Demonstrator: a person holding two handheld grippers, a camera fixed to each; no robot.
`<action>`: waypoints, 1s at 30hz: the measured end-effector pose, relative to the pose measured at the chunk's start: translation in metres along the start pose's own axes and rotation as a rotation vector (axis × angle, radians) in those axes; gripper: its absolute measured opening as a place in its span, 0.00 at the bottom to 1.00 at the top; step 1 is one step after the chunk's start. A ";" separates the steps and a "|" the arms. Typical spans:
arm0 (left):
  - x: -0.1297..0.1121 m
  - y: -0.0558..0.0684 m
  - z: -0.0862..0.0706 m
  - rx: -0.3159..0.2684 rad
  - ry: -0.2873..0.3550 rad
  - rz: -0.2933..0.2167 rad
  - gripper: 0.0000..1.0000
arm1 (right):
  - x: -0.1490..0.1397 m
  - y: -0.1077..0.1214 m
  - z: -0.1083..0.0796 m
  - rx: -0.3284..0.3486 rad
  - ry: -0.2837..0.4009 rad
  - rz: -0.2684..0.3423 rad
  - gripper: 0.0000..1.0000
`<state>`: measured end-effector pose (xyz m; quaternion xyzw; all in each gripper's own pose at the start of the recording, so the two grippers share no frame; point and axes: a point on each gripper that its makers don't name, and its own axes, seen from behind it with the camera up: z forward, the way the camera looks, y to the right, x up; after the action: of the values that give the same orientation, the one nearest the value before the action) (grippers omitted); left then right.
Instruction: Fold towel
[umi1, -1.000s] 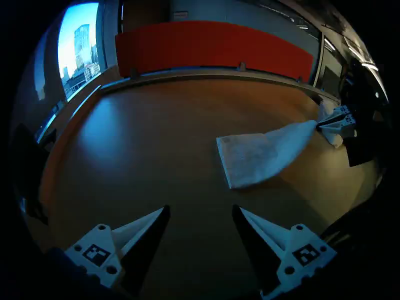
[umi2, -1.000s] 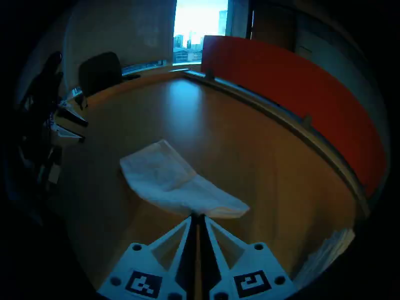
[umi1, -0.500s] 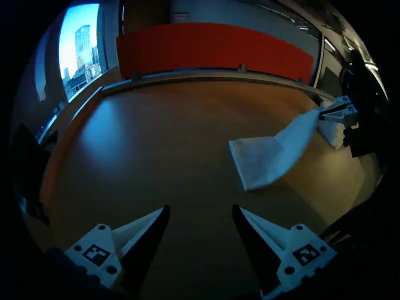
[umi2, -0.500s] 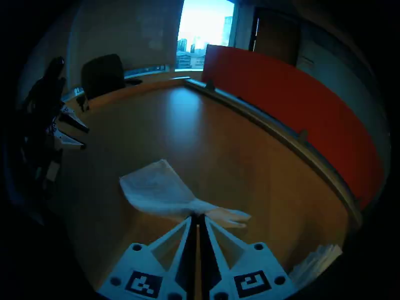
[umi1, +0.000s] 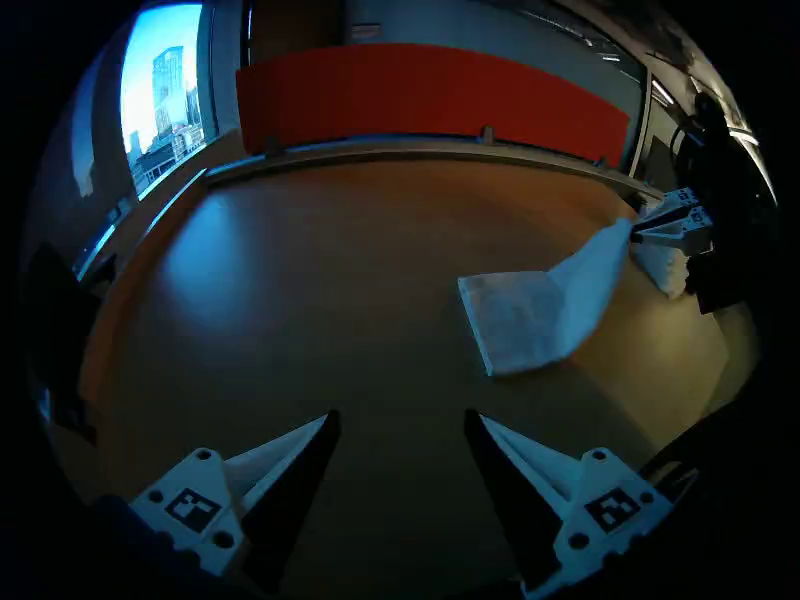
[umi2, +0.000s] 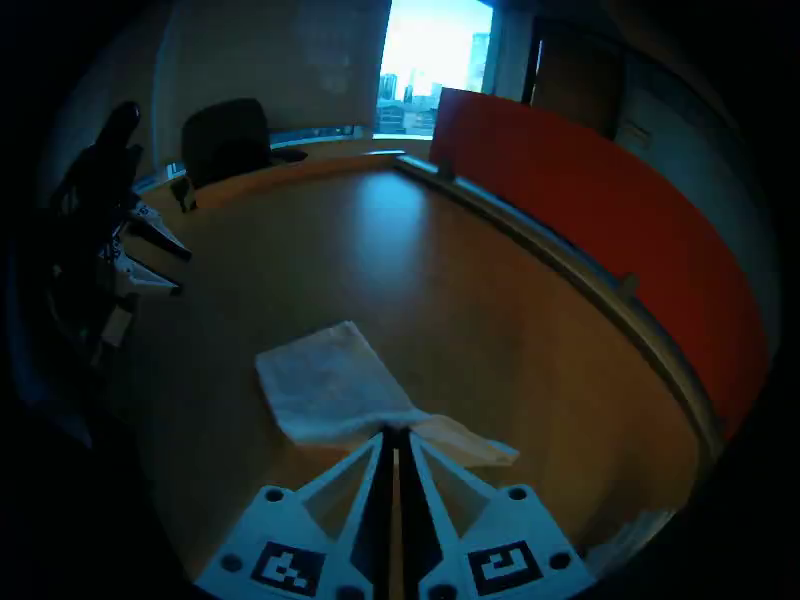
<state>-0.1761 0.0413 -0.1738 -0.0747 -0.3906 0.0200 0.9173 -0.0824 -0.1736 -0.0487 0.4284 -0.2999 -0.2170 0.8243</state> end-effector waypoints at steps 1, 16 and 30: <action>0.000 0.000 0.000 0.003 0.000 -0.001 0.92 | 0.002 -0.002 0.001 0.006 0.000 -0.006 0.03; -0.015 0.000 -0.009 0.018 -0.002 -0.032 0.92 | 0.022 -0.036 0.032 0.119 -0.024 -0.103 0.03; -0.021 -0.010 -0.024 0.047 0.005 -0.066 0.92 | 0.034 -0.088 0.080 0.248 -0.039 -0.129 0.03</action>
<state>-0.1738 0.0263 -0.2032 -0.0402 -0.3902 -0.0010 0.9199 -0.1214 -0.2877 -0.0752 0.5411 -0.3123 -0.2391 0.7434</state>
